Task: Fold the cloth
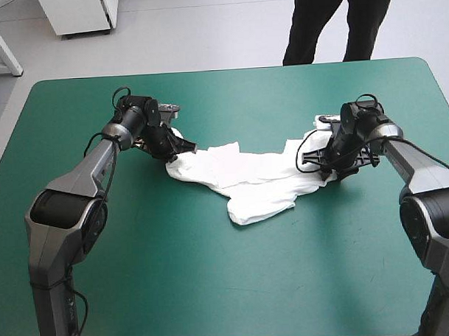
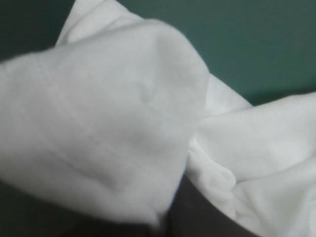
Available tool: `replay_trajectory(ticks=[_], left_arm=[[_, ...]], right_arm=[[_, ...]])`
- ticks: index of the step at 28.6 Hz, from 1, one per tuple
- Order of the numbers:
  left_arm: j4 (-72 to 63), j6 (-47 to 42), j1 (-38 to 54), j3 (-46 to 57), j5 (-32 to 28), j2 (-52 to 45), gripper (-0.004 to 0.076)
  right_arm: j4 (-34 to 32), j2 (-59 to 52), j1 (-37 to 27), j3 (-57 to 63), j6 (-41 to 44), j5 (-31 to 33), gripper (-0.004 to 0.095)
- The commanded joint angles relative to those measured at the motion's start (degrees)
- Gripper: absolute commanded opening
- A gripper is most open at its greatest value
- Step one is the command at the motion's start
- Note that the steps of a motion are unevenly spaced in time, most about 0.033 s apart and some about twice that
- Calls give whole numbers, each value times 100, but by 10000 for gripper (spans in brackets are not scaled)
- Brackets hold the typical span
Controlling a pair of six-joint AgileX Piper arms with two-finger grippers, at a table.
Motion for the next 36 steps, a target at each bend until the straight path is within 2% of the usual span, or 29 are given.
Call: replay_trajectory(ticks=[1, 10, 23, 31, 36], left_arm=[[234, -34, 23, -71, -17, -179, -10], [331, 48, 23, -71, 272, -743, -10], [-234, 244, 23, -71, 655, -3006, -10], [-306, 244, 23, -71, 397, -4569, -10], [-833, 244, 23, -218, -492, -5658, -10]], right_arm=[[66, 46, -7, -2, 4, -103, -14], [-267, -782, -7, -2, -106, 216, -17], [-243, -3413, -7, -34, -201, 464, -17], [-135, -4827, -7, -444, -598, 476, -17], [-110, -5249, -7, -1527, -731, 501, -17]])
